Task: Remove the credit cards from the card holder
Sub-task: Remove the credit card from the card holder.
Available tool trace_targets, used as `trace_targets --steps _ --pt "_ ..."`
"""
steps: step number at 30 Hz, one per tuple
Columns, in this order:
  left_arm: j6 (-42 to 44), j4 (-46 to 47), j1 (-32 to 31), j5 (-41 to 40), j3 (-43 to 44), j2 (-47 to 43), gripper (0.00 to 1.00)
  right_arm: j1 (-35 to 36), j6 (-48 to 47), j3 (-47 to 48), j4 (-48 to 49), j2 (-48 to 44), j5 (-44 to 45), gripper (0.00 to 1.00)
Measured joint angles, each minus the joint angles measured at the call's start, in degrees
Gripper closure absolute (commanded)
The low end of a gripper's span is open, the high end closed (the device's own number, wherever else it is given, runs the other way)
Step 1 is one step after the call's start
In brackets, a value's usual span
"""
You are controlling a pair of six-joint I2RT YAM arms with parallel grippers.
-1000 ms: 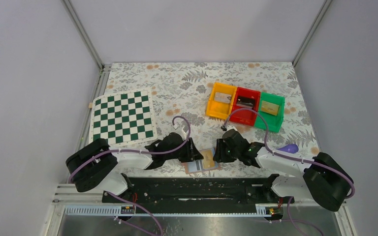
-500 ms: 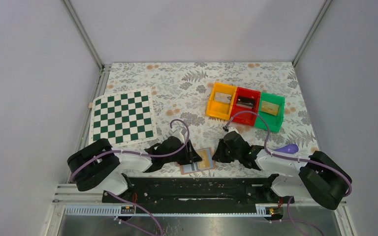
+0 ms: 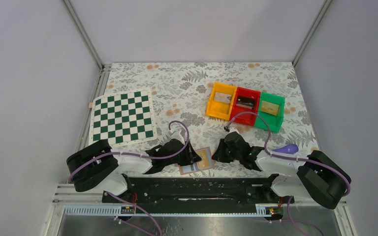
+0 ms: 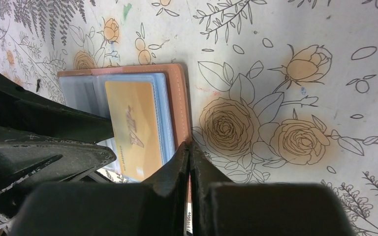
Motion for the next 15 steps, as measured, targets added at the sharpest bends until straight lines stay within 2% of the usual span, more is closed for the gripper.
trace_targets --steps 4,10,15 --pt "-0.48 -5.27 -1.42 -3.21 2.21 -0.66 0.62 0.0 -0.02 0.0 -0.39 -0.37 -0.24 0.89" --pt "-0.57 -8.35 -1.75 -4.92 2.29 -2.6 0.61 0.04 -1.25 1.68 -9.31 -5.38 -0.33 0.79" --pt "-0.55 -9.25 -1.75 -5.16 2.29 -3.19 0.61 0.04 -2.1 3.8 -11.54 -7.1 -1.57 0.88"
